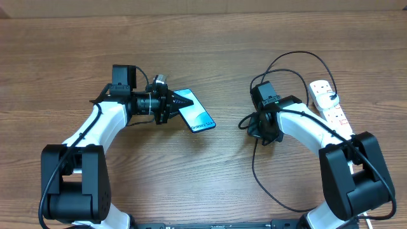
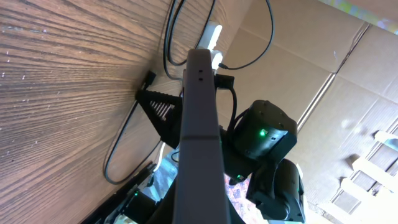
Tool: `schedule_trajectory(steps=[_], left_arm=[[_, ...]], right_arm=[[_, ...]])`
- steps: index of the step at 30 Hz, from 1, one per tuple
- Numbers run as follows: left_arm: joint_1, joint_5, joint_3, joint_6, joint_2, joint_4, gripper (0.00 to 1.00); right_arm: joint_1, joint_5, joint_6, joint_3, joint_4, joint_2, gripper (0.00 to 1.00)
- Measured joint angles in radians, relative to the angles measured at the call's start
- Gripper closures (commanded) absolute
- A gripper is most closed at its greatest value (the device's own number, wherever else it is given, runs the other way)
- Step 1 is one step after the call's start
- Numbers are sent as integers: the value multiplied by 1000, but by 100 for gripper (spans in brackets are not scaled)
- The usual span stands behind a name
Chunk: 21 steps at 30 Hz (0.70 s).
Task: Plug charger to phone and switch on socket
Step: 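Lift the plug with right gripper and bring it toward the phone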
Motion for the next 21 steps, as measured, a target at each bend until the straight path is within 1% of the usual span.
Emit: schedule_trajectory(steps=[3, 7, 13, 16, 21], left_arm=[[0, 1, 0, 10, 0, 37, 96], [2, 20, -1, 15, 0, 163, 96], [22, 67, -1, -45, 0, 399, 96], [28, 87, -1, -76, 0, 474, 96], [28, 109, -1, -100, 0, 526, 96]], right_arm=[[-1, -19, -2, 2, -14, 2, 96], [-1, -70, -11, 10, -55, 4, 96], [-1, -262, -132, 55, -212, 6, 96], [-1, -363, -214, 85, -303, -64, 96], [-1, -517, -359, 94, -426, -306, 96]])
